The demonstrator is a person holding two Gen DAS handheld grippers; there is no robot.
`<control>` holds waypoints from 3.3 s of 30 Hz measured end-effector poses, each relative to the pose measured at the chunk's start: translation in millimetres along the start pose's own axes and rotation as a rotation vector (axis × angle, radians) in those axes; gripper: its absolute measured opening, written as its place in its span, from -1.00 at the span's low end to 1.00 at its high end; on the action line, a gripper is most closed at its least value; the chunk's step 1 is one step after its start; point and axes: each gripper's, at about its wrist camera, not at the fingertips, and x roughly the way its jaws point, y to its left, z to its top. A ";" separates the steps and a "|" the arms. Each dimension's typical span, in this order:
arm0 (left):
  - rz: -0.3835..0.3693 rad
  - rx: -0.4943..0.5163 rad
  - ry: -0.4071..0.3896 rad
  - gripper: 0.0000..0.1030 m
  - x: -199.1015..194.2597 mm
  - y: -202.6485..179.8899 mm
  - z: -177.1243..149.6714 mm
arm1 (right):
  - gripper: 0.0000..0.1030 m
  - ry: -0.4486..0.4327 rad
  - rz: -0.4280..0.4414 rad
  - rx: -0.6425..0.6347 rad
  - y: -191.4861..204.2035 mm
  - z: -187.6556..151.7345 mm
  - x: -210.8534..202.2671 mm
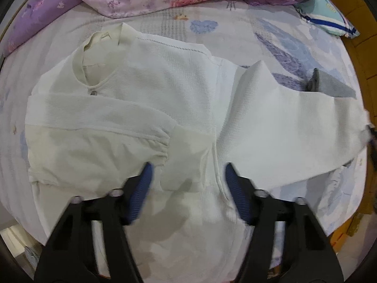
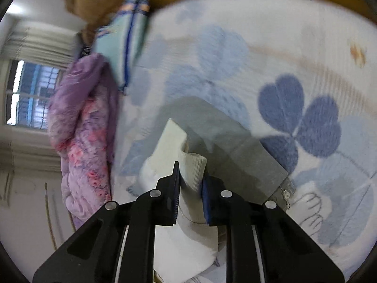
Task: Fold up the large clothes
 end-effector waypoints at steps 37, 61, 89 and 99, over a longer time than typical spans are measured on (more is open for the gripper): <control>-0.255 -0.050 -0.003 -0.64 31.2 49.8 -6.3 | -0.73 0.127 0.257 -0.585 306.4 -296.6 -2.4; -0.104 -0.371 -0.105 -0.41 -36.5 358.8 -71.6 | 0.49 0.680 0.099 -0.816 364.1 -576.4 178.4; 0.010 -0.266 0.049 -0.32 71.5 327.1 -6.3 | -0.69 0.469 -0.408 -0.651 210.2 -315.8 229.7; 0.026 -0.233 0.095 -0.32 87.8 327.2 -5.8 | -0.73 0.547 -0.478 -0.744 210.9 -294.3 278.6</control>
